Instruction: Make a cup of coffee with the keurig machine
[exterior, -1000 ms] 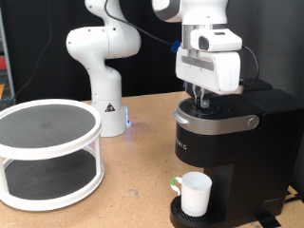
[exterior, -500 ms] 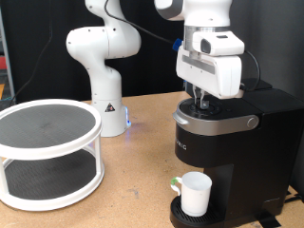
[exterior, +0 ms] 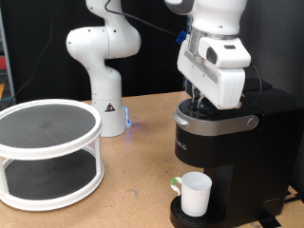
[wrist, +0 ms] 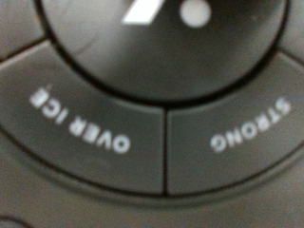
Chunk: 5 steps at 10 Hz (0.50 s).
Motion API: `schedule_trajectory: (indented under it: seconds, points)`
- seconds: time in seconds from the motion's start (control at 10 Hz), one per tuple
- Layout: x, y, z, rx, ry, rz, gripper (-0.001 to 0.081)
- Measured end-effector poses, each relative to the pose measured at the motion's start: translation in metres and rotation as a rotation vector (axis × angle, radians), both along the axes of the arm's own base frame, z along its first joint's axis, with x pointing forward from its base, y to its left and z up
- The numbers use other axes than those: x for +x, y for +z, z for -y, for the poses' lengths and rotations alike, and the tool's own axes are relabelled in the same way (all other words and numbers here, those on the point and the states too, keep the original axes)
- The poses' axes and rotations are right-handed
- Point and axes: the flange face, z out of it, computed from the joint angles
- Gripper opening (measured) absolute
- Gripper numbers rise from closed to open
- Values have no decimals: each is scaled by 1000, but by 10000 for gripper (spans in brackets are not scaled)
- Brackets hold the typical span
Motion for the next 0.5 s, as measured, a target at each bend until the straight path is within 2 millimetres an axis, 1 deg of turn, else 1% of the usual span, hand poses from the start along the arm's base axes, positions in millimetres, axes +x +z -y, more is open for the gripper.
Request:
schedule_trajectory:
  seconds: [0.2, 0.5]
  points:
    - [4, 0, 1, -2, -2, -11, 7]
    - [7, 1, 1, 35, 27, 38, 7]
